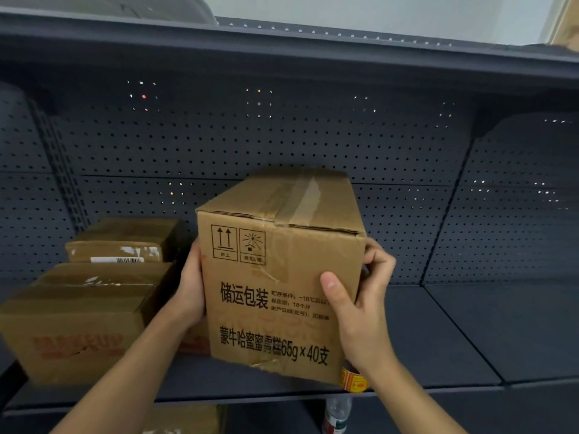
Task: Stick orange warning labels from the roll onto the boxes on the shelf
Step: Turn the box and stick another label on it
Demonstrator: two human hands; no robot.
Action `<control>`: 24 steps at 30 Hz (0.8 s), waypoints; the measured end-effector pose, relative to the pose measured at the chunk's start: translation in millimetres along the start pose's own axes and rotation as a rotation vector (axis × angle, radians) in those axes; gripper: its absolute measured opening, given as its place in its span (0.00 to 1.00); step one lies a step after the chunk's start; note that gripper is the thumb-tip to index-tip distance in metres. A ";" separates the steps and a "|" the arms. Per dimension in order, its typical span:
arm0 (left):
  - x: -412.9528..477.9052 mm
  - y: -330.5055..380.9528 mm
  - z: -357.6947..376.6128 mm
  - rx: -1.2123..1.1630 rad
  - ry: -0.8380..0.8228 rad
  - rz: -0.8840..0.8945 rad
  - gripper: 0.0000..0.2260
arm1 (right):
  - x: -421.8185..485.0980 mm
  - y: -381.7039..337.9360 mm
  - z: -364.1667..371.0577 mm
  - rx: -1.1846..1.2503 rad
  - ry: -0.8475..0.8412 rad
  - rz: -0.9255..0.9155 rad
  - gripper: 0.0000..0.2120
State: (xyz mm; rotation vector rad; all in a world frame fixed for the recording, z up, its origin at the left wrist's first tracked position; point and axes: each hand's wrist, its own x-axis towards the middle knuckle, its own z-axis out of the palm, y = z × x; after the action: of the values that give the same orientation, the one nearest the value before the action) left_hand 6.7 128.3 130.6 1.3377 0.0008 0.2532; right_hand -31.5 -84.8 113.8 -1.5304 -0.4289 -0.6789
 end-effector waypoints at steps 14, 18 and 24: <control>-73.5 1.0 12.2 0.304 0.267 0.278 0.25 | 36.7 32.1 -18.6 -0.054 0.058 0.312 0.31; -99.2 -13.0 37.7 0.350 0.115 0.264 0.32 | 49.4 44.8 -8.1 0.033 -0.076 0.485 0.31; -74.2 -8.7 30.1 0.282 0.089 0.236 0.34 | 34.3 23.6 16.3 0.006 -0.181 0.451 0.42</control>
State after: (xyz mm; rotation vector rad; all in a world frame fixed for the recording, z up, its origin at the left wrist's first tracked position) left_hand -59.5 84.0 118.6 1.6070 -0.0483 0.5271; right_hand 11.9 -75.3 118.4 -1.6164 -0.2065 -0.1887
